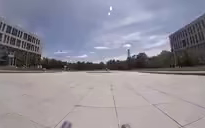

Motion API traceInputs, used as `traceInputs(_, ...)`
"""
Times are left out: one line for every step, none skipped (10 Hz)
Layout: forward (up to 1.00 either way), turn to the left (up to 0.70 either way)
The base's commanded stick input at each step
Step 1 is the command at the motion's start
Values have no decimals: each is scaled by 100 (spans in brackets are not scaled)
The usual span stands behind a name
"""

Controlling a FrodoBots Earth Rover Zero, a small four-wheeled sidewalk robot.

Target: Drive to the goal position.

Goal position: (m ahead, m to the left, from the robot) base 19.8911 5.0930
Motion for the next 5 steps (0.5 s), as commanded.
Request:
traceInputs(70,0)
traceInputs(70,0)
traceInputs(70,0)
traceInputs(70,0)
traceInputs(70,0)
